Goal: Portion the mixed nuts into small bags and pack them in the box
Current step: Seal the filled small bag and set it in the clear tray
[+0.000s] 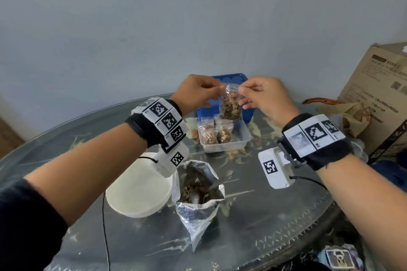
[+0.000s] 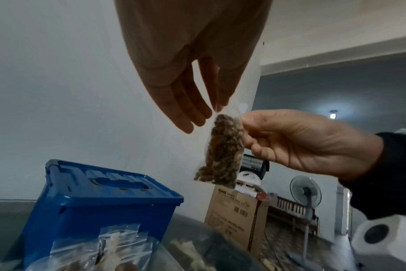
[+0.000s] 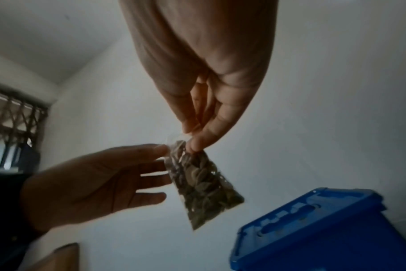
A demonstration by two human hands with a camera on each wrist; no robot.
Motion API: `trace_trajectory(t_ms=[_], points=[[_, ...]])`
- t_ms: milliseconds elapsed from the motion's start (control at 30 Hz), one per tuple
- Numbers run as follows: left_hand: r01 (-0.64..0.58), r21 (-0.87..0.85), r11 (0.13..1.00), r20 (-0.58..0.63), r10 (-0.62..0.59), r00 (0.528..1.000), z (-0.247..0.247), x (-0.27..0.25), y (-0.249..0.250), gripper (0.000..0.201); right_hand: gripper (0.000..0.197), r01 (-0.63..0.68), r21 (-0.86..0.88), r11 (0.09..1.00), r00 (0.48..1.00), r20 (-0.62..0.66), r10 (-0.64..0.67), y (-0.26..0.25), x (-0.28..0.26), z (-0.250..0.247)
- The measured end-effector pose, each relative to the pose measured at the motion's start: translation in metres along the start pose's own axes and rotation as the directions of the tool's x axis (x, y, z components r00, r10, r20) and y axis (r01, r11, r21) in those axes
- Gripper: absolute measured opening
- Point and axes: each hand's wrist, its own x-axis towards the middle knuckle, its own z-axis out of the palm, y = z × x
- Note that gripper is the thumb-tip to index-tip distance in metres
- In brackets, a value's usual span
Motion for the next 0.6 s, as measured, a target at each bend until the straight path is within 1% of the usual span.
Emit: trace_trajectory(t_ms=[167,300,400,500,600], points=[[-0.008,0.194,0.981,0.091,-0.01,0.996,0.028,0.057,-0.024,0.008,0.023,-0.068,-0.05,0.996,0.994,-0.093,0.063,0.051,0.027,-0.004],[-0.018,0.317,0.948,0.163,-0.036,0.986,0.05,0.095,-0.052,0.006,0.021,-0.141,-0.118,0.983,0.973,-0.198,0.116,0.096,0.044,0.001],[-0.014,0.372,0.928,0.22,-0.073,0.973,0.062,0.114,-0.072,0.016,0.023,-0.197,-0.153,0.968,0.957,-0.246,0.156,0.128,0.054,0.008],[0.003,0.403,0.915,0.276,-0.125,0.953,0.071,0.125,-0.09,0.026,0.021,-0.247,-0.117,0.962,0.936,-0.287,0.205,0.149,0.062,0.017],[0.027,0.439,0.898,0.339,-0.194,0.921,0.077,0.129,-0.105,0.041,0.021,-0.29,-0.082,0.953,0.92,-0.299,0.254,0.167,0.068,0.027]])
